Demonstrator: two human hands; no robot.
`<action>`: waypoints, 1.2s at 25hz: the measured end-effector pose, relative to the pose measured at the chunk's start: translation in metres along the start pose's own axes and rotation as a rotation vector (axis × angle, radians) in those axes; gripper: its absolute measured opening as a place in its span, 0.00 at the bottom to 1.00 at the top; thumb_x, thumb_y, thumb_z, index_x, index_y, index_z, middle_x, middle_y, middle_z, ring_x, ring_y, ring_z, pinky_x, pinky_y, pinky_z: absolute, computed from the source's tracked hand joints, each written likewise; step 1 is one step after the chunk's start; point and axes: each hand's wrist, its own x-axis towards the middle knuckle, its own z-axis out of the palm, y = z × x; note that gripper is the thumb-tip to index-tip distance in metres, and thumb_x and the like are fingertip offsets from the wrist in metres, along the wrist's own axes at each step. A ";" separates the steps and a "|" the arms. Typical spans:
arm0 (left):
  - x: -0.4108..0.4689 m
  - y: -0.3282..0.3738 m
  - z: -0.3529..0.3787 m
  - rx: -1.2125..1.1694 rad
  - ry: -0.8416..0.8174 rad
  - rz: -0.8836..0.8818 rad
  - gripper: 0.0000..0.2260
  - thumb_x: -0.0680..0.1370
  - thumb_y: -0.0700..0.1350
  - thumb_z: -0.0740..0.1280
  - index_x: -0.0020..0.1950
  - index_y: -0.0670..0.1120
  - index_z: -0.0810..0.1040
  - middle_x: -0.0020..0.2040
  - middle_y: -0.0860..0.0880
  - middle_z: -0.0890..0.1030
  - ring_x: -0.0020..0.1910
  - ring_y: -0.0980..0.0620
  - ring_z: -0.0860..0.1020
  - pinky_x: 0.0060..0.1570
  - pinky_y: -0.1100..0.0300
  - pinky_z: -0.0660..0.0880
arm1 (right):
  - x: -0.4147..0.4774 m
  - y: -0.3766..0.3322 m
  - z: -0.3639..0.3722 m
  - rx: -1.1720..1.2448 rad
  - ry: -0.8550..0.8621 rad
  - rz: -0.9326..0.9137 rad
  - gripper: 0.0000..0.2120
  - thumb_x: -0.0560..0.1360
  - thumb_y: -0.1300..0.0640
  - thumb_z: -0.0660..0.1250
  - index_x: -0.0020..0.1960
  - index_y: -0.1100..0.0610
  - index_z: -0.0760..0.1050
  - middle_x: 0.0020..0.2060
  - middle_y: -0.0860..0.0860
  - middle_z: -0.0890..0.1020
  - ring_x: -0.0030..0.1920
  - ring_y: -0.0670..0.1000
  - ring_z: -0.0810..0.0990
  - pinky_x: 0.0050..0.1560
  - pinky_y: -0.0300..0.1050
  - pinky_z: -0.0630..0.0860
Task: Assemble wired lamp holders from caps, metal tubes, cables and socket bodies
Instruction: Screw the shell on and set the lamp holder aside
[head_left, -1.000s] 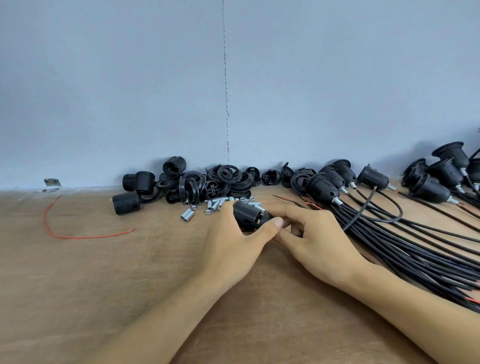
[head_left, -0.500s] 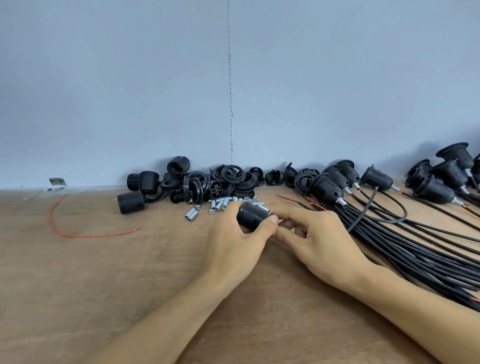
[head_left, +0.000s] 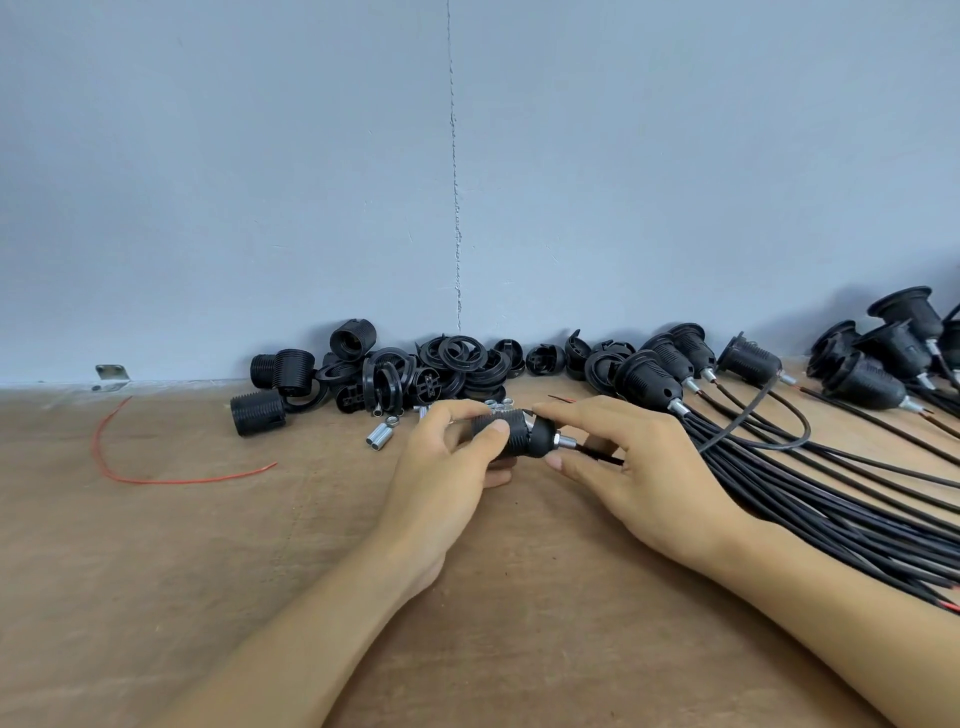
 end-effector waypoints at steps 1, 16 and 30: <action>-0.001 -0.001 0.002 0.045 -0.005 0.013 0.08 0.79 0.46 0.72 0.58 0.51 0.79 0.52 0.53 0.86 0.50 0.53 0.85 0.52 0.53 0.83 | 0.000 0.000 0.000 -0.005 0.000 -0.014 0.22 0.74 0.59 0.75 0.65 0.43 0.78 0.48 0.39 0.81 0.44 0.46 0.79 0.46 0.36 0.74; -0.012 0.002 0.011 0.408 0.041 0.188 0.13 0.72 0.50 0.78 0.50 0.53 0.76 0.49 0.49 0.81 0.49 0.54 0.80 0.49 0.58 0.75 | -0.008 -0.007 0.017 0.059 0.005 -0.020 0.15 0.73 0.60 0.73 0.57 0.47 0.79 0.41 0.41 0.81 0.41 0.39 0.77 0.41 0.27 0.69; -0.015 0.003 0.009 0.490 0.016 0.339 0.08 0.74 0.45 0.76 0.45 0.49 0.78 0.42 0.56 0.77 0.45 0.62 0.75 0.43 0.72 0.69 | -0.008 -0.006 0.014 0.005 -0.046 -0.130 0.22 0.75 0.56 0.73 0.66 0.41 0.74 0.44 0.42 0.80 0.45 0.45 0.78 0.45 0.32 0.72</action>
